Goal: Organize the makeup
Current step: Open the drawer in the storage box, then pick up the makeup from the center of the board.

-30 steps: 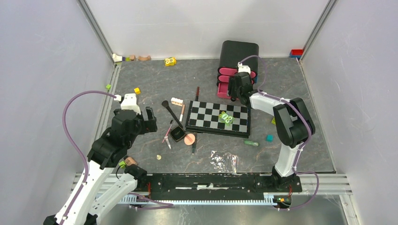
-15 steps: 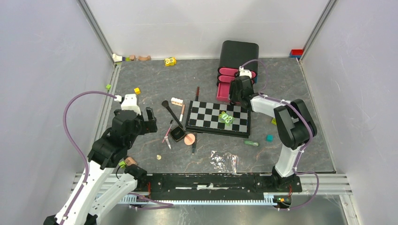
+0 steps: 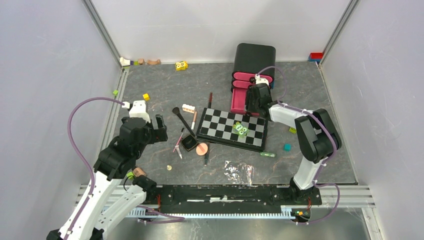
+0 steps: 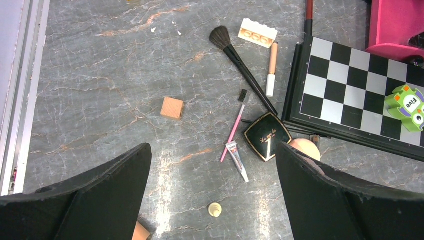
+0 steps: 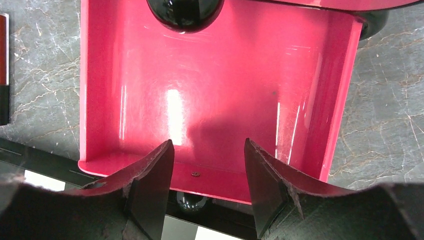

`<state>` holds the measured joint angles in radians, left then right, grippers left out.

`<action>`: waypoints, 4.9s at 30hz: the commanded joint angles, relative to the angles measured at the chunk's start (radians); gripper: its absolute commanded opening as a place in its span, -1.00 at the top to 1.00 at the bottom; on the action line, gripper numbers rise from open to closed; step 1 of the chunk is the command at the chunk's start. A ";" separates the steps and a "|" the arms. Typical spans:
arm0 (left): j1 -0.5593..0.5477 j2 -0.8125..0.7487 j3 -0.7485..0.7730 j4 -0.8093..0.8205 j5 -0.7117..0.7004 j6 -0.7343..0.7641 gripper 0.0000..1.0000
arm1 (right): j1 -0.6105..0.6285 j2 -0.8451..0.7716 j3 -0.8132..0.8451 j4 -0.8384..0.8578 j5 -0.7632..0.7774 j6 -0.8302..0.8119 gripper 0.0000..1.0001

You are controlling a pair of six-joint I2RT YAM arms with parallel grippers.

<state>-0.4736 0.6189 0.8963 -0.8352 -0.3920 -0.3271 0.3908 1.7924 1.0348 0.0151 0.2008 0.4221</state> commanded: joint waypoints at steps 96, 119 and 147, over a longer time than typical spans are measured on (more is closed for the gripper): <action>-0.139 0.883 -0.011 0.211 0.038 -0.743 -0.26 | 0.172 -0.825 -0.473 -0.178 0.002 -0.036 -0.67; -0.349 0.891 0.353 0.164 -0.020 -0.412 0.00 | 0.172 -0.916 -0.440 -0.255 0.080 -0.060 -0.70; -0.378 1.615 1.168 0.235 0.195 -0.049 0.05 | 0.172 -1.213 -0.385 -0.552 0.247 -0.081 -0.75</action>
<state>-0.8570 2.1891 1.9953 -0.6495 -0.2420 -0.4561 0.5568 0.6212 0.6022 -0.4892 0.4156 0.3428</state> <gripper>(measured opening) 0.737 0.874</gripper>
